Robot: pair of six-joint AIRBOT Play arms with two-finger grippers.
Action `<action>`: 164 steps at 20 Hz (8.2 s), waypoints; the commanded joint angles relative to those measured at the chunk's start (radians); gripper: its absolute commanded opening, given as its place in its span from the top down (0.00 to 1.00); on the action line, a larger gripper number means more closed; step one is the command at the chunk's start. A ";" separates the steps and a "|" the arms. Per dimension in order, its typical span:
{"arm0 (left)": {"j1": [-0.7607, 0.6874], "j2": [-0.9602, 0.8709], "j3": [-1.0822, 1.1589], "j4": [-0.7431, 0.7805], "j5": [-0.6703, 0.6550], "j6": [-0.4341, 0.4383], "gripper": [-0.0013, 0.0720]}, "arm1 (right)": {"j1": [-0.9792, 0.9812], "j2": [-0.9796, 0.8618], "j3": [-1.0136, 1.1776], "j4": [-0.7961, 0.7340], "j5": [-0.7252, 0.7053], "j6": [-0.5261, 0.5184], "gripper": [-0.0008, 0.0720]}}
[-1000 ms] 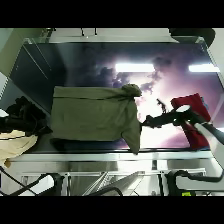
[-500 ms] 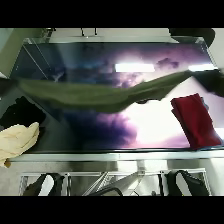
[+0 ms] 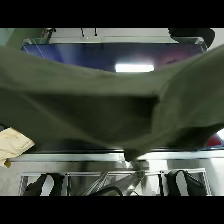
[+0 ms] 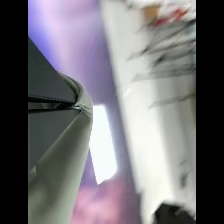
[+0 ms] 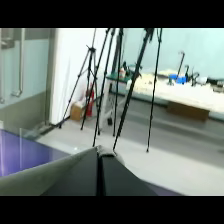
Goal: Fold the shirts.
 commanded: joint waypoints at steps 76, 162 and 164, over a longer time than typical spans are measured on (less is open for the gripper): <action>-0.303 -0.731 -0.781 0.468 0.053 -0.080 0.95 | 0.553 -0.486 -1.424 -0.008 -0.360 0.074 0.86; -0.283 -1.169 0.087 0.203 -0.151 -0.078 0.04 | 0.343 -1.125 -0.319 -0.331 -0.063 0.055 0.01; -0.283 -1.139 0.085 0.203 -0.170 -0.108 0.04 | 0.356 -1.160 -0.319 -0.332 -0.057 0.051 0.01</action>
